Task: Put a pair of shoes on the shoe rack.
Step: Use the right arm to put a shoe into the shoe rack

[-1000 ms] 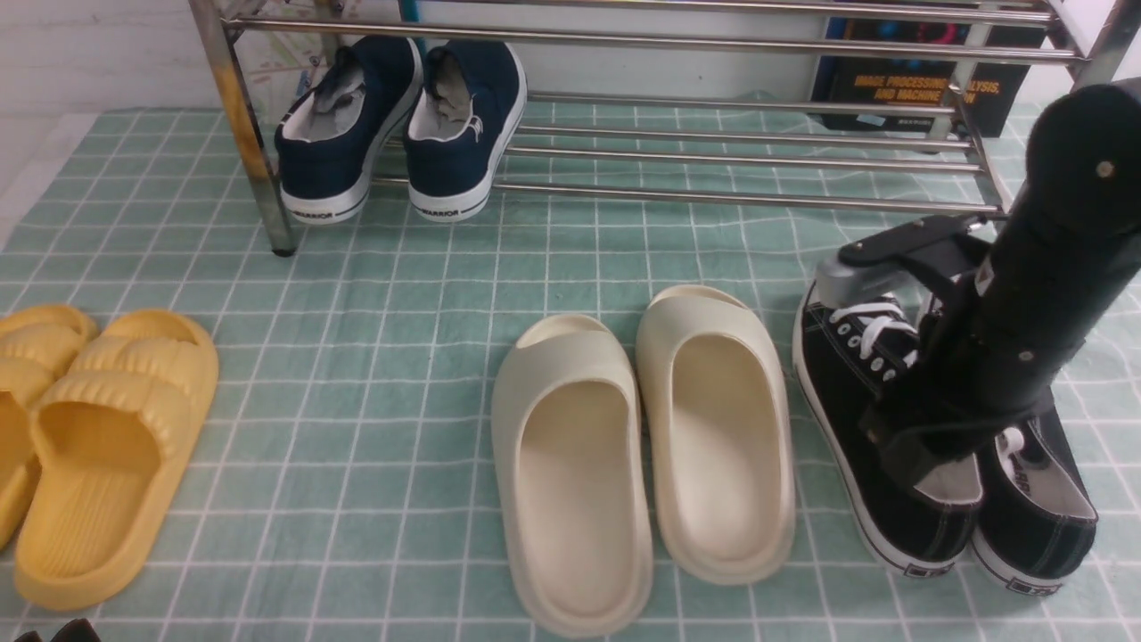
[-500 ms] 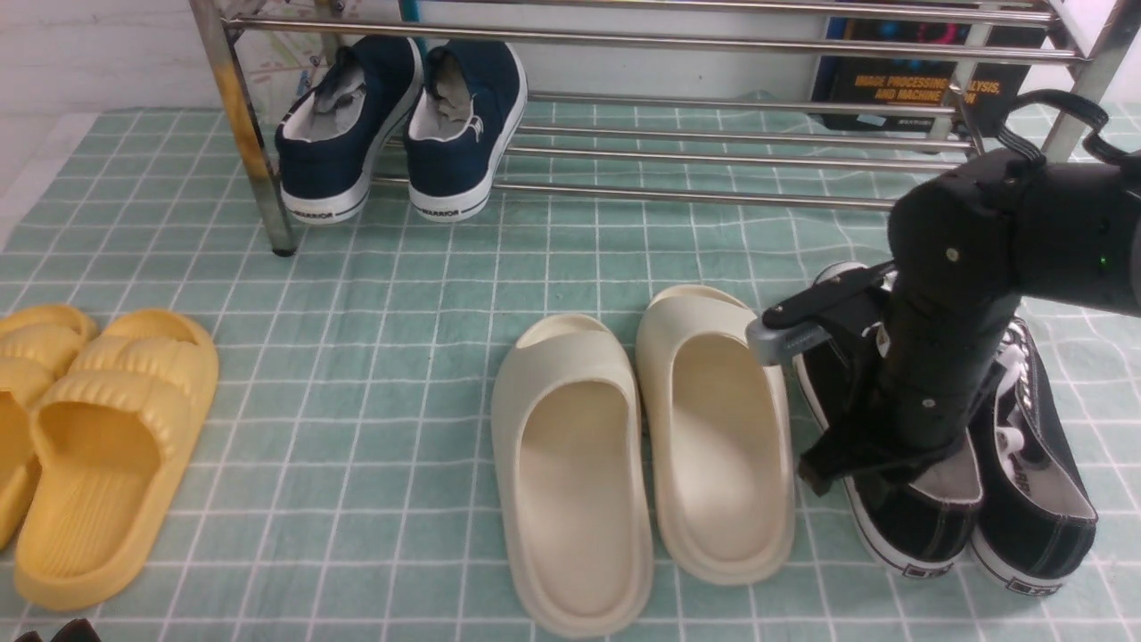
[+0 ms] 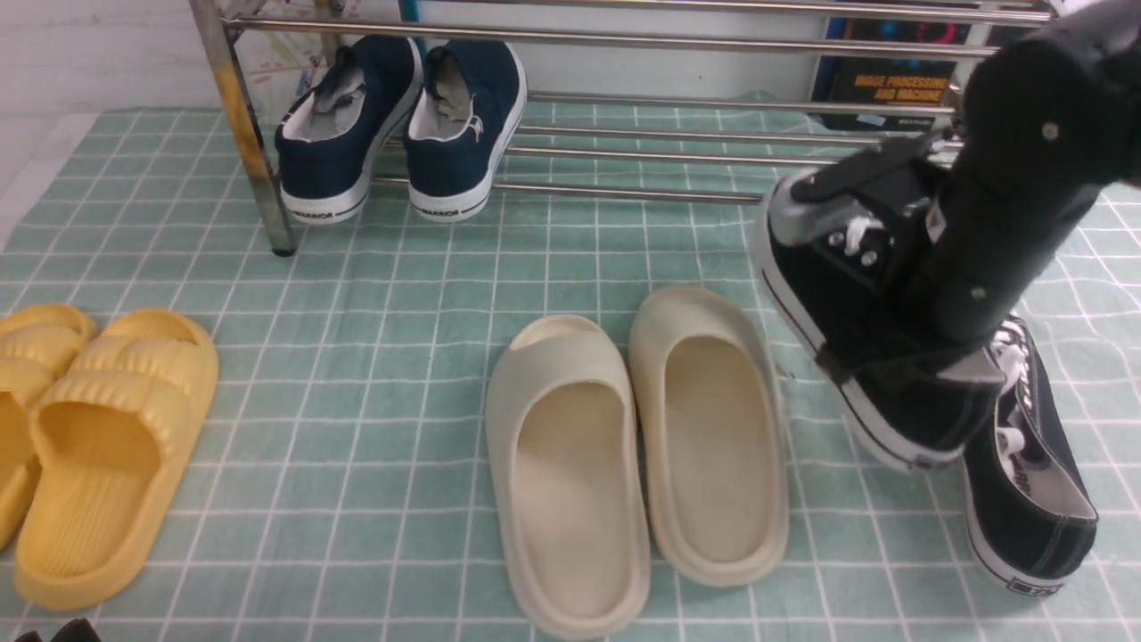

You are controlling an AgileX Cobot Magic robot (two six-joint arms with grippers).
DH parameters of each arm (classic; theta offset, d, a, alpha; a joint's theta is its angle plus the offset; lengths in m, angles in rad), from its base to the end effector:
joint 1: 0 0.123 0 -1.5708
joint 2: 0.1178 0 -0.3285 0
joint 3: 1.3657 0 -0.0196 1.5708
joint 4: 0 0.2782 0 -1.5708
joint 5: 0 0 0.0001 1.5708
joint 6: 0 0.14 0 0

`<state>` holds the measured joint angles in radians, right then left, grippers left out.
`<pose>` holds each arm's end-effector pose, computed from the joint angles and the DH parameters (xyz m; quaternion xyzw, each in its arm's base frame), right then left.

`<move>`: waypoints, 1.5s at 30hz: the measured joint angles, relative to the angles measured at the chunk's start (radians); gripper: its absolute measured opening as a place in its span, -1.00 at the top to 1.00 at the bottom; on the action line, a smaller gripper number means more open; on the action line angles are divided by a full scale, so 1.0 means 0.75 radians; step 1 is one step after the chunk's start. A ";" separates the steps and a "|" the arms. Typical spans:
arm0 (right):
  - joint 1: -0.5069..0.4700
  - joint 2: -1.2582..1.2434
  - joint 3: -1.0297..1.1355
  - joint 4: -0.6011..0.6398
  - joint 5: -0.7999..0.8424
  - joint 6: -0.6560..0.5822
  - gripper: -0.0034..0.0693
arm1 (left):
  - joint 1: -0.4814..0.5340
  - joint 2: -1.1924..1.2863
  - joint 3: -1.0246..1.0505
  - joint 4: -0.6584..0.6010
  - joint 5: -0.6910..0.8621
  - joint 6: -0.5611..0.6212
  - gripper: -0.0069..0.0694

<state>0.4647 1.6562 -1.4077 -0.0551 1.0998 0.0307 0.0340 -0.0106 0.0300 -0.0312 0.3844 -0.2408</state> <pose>0.3487 0.1671 0.2863 -0.2210 0.9626 0.0124 0.1559 0.0826 0.0012 0.1529 -0.1191 0.8008 -0.0737 0.5823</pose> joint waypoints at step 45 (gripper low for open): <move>-0.503 0.922 -1.414 0.348 0.199 -0.337 0.87 | 0.000 0.000 0.000 -0.002 0.000 -0.001 0.19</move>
<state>0.0878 2.3475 -2.4684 0.2062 1.2487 -0.2218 0.0340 -0.0106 0.0300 -0.0323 0.3844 -0.2417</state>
